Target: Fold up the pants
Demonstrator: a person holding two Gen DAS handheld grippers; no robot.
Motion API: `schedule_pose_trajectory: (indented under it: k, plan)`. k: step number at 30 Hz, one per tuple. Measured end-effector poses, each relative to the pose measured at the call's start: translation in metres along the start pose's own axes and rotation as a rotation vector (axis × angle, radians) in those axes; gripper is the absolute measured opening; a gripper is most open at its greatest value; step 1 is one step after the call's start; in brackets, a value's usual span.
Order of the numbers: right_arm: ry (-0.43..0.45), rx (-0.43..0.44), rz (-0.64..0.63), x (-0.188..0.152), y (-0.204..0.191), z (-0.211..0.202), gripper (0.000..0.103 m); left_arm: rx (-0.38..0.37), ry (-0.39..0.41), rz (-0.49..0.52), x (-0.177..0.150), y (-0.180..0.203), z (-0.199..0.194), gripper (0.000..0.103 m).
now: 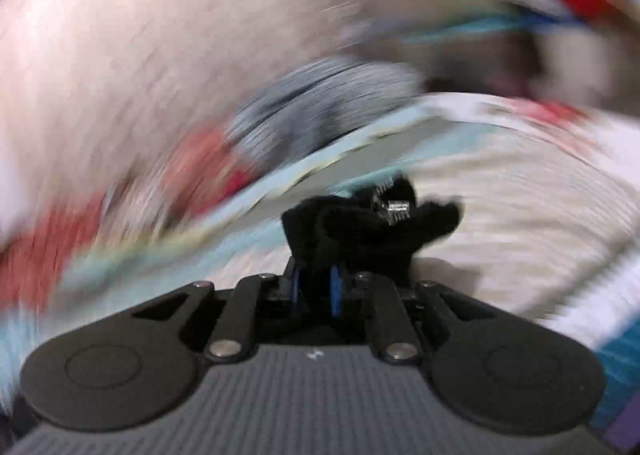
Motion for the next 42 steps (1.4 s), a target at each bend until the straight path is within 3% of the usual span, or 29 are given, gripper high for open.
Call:
schedule_pose_trajectory:
  k: [3, 6, 7, 9, 11, 12, 14, 18, 20, 21, 22, 25, 27, 30, 31, 33, 35, 37, 40, 42]
  plan:
    - [-0.073, 0.089, -0.292, -0.035, -0.068, -0.001, 0.017, -0.025, 0.02, -0.006, -0.005, -0.006, -0.01, 0.036]
    - [-0.185, 0.152, -0.423, -0.079, -0.11, 0.005, 0.017, -0.038, 0.035, -0.014, -0.012, -0.016, -0.022, 0.036]
    - [-0.218, 0.141, -0.452, -0.093, -0.119, 0.009, 0.02, -0.041, 0.04, -0.02, -0.015, -0.02, -0.027, 0.036]
    - [-0.204, 0.078, -0.561, -0.118, -0.132, 0.013, 0.024, -0.046, 0.05, -0.035, -0.02, -0.03, -0.036, 0.036]
    - [-0.166, 0.052, -0.631, -0.124, -0.139, 0.005, 0.039, -0.052, 0.064, -0.049, -0.024, -0.037, -0.045, 0.036]
    - [-0.18, 0.063, -0.639, -0.121, -0.142, 0.001, 0.052, -0.058, 0.075, -0.055, -0.026, -0.042, -0.051, 0.036]
    - [-0.179, 0.082, -0.621, -0.11, -0.142, -0.01, 0.053, -0.071, 0.1, -0.065, -0.028, -0.049, -0.063, 0.036]
    - [-0.087, 0.112, -0.551, -0.09, -0.139, -0.038, 0.051, -0.107, 0.154, -0.095, -0.036, -0.064, -0.086, 0.037]
    - [-0.076, 0.113, -0.48, -0.084, -0.137, -0.037, 0.04, -0.11, 0.168, -0.113, -0.04, -0.073, -0.094, 0.037]
    - [-0.086, 0.106, -0.45, -0.082, -0.137, -0.033, 0.025, -0.107, 0.175, -0.122, -0.042, -0.077, -0.097, 0.037]
    - [-0.105, 0.093, -0.43, -0.081, -0.139, -0.024, 0.02, -0.104, 0.184, -0.131, -0.044, -0.082, -0.1, 0.037]
    - [-0.198, 0.017, -0.35, -0.091, -0.138, 0.01, 0.016, -0.1, 0.223, -0.161, -0.05, -0.098, -0.116, 0.037]
    - [-0.323, -0.025, -0.306, -0.106, -0.133, 0.036, 0.016, -0.09, 0.265, -0.188, -0.055, -0.111, -0.131, 0.037]
    - [-0.31, -0.083, -0.35, -0.103, -0.148, 0.028, 0.018, -0.064, 0.355, -0.245, -0.064, -0.138, -0.164, 0.04]
    - [-0.266, -0.094, -0.358, -0.098, -0.157, 0.016, 0.021, -0.05, 0.396, -0.27, -0.067, -0.149, -0.177, 0.044]
    - [-0.174, -0.053, -0.357, -0.09, -0.174, -0.006, 0.021, -0.018, 0.479, -0.335, -0.073, -0.175, -0.2, 0.054]
    - [-0.173, 0.03, -0.368, -0.091, -0.203, -0.016, 0.021, -0.016, 0.526, -0.421, -0.077, -0.2, -0.21, 0.063]
    - [-0.247, 0.133, -0.373, -0.104, -0.235, -0.014, 0.021, -0.05, 0.552, -0.518, -0.076, -0.222, -0.209, 0.069]
    - [-0.383, 0.265, -0.377, -0.136, -0.29, -0.004, 0.019, -0.065, 0.578, -0.562, -0.066, -0.241, -0.2, 0.09]
    - [-0.456, 0.34, -0.357, -0.152, -0.321, 0.005, 0.019, -0.102, 0.58, -0.586, -0.059, -0.253, -0.193, 0.094]
Point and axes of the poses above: each gripper's, at about its wrist camera, not at the fingertips, and z roughly the way its jaws point, y to its right, x to its top, the point moved 3 cm from there along z, roughly the way its jaws point, and after that the axes turned 13 degrees about -x, right-handed, at the moved point
